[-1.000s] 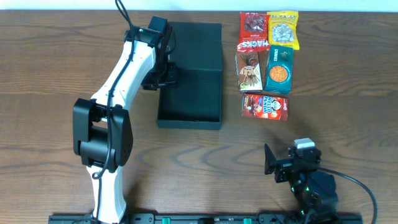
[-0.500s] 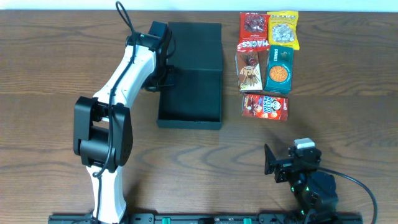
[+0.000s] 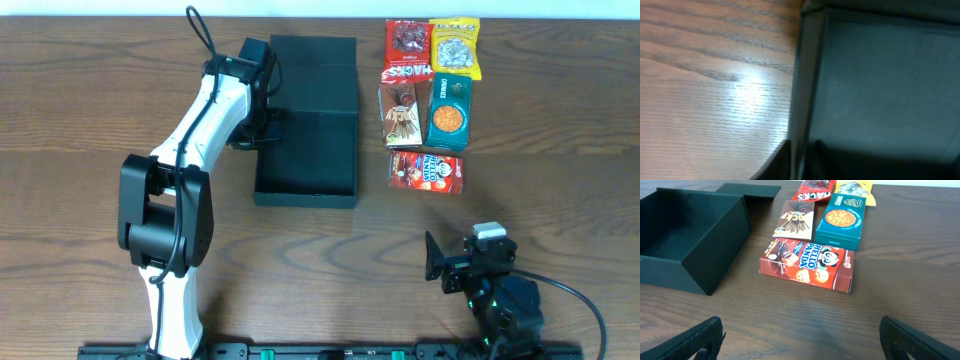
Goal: Pack container
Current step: 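Release the box and raise the left gripper away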
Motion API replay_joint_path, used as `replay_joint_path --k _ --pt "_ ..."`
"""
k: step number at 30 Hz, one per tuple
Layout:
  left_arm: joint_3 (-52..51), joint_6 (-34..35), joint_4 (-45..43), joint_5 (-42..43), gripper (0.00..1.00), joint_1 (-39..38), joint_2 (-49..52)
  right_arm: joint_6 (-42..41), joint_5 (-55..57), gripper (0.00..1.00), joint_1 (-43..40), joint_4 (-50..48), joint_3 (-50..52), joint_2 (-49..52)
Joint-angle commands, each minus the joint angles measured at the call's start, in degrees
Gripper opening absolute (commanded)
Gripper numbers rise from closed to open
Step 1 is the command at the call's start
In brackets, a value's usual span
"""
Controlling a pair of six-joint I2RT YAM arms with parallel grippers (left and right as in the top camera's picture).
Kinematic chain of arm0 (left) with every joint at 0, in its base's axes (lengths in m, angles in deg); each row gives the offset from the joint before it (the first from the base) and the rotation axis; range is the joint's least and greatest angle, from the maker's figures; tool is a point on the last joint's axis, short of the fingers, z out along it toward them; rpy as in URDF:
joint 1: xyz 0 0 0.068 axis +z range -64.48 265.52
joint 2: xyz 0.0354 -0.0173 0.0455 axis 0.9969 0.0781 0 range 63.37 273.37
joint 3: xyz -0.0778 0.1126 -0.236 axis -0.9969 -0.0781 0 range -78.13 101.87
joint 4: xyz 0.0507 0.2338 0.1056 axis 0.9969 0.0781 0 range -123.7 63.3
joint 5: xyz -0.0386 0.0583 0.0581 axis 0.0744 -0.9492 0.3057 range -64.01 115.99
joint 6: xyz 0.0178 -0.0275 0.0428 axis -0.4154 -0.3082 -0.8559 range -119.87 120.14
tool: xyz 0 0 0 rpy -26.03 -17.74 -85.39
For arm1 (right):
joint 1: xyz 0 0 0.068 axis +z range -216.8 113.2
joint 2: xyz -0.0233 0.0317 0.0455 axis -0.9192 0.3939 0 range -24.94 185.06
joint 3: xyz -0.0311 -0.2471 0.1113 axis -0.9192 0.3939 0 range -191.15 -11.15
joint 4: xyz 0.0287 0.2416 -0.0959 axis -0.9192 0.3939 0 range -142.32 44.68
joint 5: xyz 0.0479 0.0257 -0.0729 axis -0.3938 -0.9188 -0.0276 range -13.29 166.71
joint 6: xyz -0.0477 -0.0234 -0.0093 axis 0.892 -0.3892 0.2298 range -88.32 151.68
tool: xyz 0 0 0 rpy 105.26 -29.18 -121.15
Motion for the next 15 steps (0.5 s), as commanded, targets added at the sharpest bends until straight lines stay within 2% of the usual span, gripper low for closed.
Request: replay_joint_path --k 1,6,8,9,15 --pt "-0.2 0.59 0.09 0.81 0.55 0.11 0.33 0.85 0.61 0.99 -0.31 0.15 0.5 -0.35" --pt "0.63 1.4 0.33 1.03 0.89 0.11 0.31 0.85 0.61 0.99 -0.31 0.15 0.5 -0.35" --pt "1.92 2.14 0.48 1.01 0.95 0.11 0.2 0.85 0.61 0.99 -0.31 0.15 0.5 -0.35" --pt "2.82 2.12 0.5 1.01 0.98 0.11 0.17 0.85 0.59 0.99 -0.31 0.15 0.5 -0.35" --pt "11.37 1.49 2.91 1.01 0.95 0.72 -0.13 0.85 0.61 0.99 -0.31 0.13 0.5 -0.35"
